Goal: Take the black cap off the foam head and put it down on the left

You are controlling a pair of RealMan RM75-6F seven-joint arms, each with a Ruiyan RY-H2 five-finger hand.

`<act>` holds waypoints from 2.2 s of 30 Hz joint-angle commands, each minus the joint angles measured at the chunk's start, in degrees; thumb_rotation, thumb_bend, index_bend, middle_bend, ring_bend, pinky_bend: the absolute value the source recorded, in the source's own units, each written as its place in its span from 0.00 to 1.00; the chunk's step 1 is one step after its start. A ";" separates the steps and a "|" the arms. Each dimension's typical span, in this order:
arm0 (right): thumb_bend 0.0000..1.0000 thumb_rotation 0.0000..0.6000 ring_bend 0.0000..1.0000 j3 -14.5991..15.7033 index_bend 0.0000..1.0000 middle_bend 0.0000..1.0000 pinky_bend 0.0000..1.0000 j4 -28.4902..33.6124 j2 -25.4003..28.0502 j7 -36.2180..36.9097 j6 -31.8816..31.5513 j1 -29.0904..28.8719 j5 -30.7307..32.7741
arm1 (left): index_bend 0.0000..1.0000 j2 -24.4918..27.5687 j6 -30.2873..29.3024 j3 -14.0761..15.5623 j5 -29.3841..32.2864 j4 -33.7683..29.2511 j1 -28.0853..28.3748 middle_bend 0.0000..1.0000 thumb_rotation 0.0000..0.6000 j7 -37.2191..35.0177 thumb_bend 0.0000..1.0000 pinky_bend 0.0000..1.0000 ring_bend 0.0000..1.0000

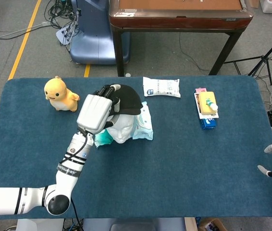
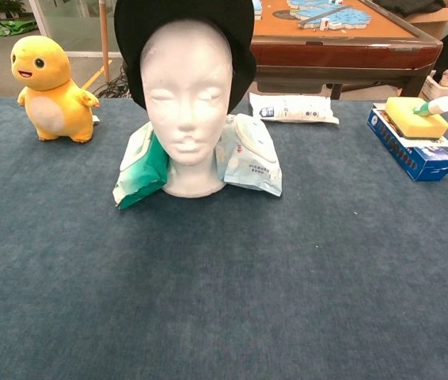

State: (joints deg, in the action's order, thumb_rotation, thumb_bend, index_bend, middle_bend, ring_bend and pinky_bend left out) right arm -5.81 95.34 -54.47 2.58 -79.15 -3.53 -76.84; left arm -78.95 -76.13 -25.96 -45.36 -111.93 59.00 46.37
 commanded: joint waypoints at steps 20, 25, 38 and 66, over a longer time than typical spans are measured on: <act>0.08 1.00 0.36 0.12 0.45 0.45 0.55 0.04 -0.24 -0.88 0.71 -0.48 0.39 | 0.62 -1.13 -1.90 0.94 -0.39 9.81 0.64 0.19 1.00 -2.59 0.34 0.40 0.17; 0.08 1.00 0.36 0.10 0.45 0.45 0.55 0.05 -0.34 -1.27 0.96 -0.65 0.65 | 0.62 -1.53 -2.71 1.31 -1.77 13.51 0.02 0.19 1.00 -3.84 0.34 0.40 0.17; 0.08 1.00 0.36 0.18 0.45 0.45 0.55 0.34 -0.64 -2.52 1.30 -0.94 1.01 | 0.62 -0.86 -5.84 2.40 -4.44 18.17 -3.58 0.19 1.00 -5.75 0.34 0.40 0.17; 0.08 1.00 0.36 0.06 0.45 0.45 0.55 0.94 -1.65 -5.97 1.45 -1.38 2.48 | 0.62 9.91 -20.08 14.37 -28.35 11.81 -25.76 0.19 1.00 -20.67 0.34 0.40 0.17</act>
State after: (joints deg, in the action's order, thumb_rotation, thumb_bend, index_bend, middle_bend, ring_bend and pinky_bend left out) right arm -5.76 96.26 -56.08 -3.34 -77.72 -4.87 -74.39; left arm -69.73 -94.87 -12.68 -71.92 -99.48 34.74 26.82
